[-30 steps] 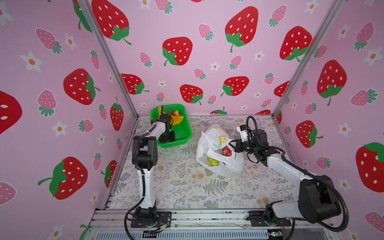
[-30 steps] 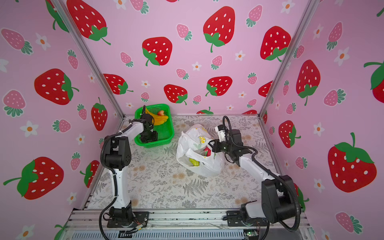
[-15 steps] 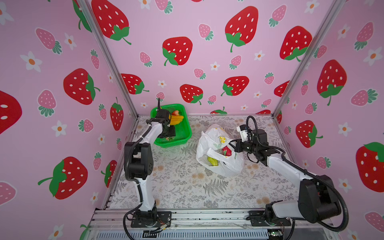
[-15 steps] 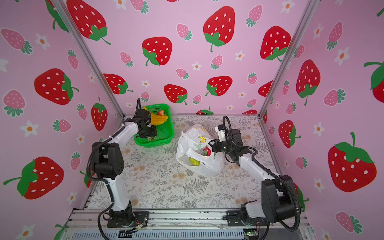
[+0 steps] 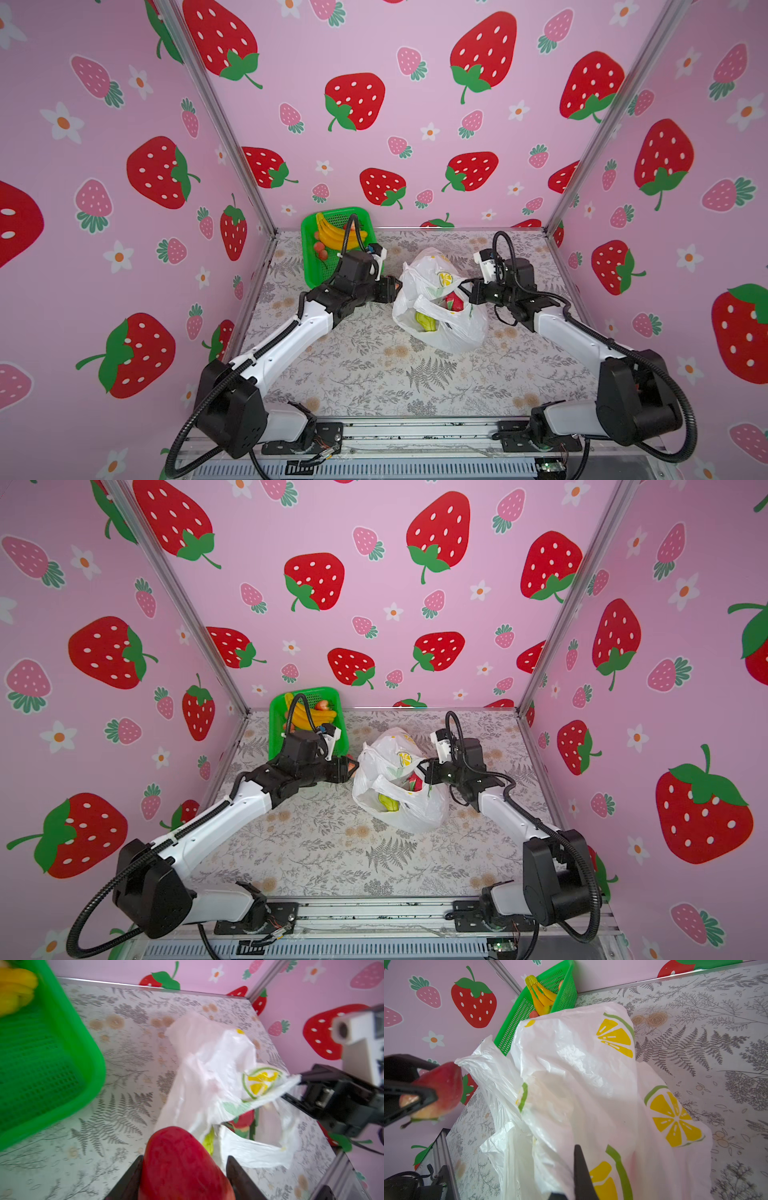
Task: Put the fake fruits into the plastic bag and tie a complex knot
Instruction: 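Lift the red peach with the left gripper and carry it to the bag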
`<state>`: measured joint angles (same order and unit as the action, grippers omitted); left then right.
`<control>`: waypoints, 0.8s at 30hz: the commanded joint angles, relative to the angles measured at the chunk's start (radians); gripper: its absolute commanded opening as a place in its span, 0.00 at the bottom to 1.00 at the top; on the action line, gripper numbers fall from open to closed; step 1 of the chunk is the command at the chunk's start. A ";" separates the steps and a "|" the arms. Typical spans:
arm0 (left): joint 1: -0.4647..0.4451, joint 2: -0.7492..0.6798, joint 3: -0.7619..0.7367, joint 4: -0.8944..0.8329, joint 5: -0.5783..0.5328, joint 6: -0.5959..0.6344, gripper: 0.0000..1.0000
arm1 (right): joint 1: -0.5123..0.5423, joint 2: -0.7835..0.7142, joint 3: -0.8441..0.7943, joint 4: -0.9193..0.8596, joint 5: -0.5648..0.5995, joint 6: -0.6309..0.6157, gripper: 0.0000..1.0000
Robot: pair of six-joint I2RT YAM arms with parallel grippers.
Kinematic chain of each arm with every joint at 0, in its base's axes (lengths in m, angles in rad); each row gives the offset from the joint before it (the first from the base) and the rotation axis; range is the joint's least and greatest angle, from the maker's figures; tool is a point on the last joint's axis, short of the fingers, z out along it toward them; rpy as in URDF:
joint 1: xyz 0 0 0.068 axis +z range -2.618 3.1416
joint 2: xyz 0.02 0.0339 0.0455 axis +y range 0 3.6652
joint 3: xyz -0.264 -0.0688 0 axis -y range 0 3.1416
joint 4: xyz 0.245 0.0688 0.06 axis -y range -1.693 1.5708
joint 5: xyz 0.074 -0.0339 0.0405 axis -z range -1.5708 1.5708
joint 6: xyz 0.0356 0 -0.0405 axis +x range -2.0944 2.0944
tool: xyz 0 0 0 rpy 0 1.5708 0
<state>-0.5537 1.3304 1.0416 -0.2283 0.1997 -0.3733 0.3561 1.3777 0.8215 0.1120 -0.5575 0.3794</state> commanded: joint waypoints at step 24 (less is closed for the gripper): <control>-0.102 0.351 0.008 0.158 0.004 -0.143 0.42 | 0.001 -0.034 -0.004 0.005 -0.010 -0.008 0.02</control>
<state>-0.6548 1.6421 0.9760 -0.0719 0.2276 -0.4839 0.3561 1.3598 0.8192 0.1108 -0.5552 0.3790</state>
